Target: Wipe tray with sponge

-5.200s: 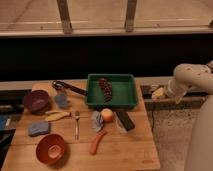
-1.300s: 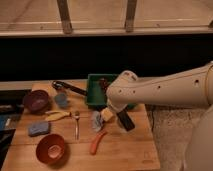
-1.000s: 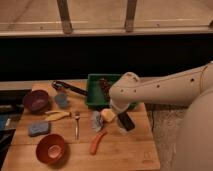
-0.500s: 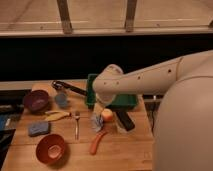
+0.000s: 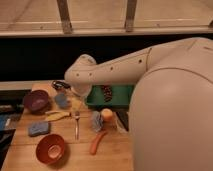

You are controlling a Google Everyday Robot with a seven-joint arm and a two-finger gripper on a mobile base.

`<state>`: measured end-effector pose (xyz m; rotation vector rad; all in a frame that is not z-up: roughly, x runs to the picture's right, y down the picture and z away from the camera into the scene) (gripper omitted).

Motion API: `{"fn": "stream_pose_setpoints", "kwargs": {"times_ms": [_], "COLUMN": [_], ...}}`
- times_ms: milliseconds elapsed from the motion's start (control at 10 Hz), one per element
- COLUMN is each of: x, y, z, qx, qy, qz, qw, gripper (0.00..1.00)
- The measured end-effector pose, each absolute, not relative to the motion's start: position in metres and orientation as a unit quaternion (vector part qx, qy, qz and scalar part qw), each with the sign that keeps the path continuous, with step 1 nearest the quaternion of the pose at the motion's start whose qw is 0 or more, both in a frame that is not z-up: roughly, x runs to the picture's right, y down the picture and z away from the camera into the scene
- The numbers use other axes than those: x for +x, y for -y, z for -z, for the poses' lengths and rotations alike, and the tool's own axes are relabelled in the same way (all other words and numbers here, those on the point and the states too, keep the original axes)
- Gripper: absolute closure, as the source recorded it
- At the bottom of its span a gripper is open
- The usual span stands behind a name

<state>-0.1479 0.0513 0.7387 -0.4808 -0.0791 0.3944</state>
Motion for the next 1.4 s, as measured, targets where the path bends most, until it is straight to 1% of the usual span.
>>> {"fn": "stream_pose_setpoints", "kwargs": {"times_ms": [100, 200, 300, 700, 900, 1100, 1400], "x": [-0.169, -0.197, -0.203, -0.200, -0.196, -0.217, -0.292], "y": [-0.057, -0.070, -0.073, -0.075, -0.079, -0.083, -0.085], "z": [-0.732, -0.716, -0.713, -0.715, -0.727, -0.731, -0.742], "qx": [-0.241, -0.249, -0.251, -0.255, -0.270, -0.283, -0.306], "qy": [0.049, 0.067, 0.071, 0.069, 0.082, 0.101, 0.136], "qz": [-0.171, -0.140, -0.131, -0.133, -0.126, -0.099, -0.037], "qw": [0.954, 0.956, 0.957, 0.955, 0.951, 0.949, 0.941], "gripper": [0.25, 0.25, 0.25, 0.25, 0.25, 0.25, 0.25]}}
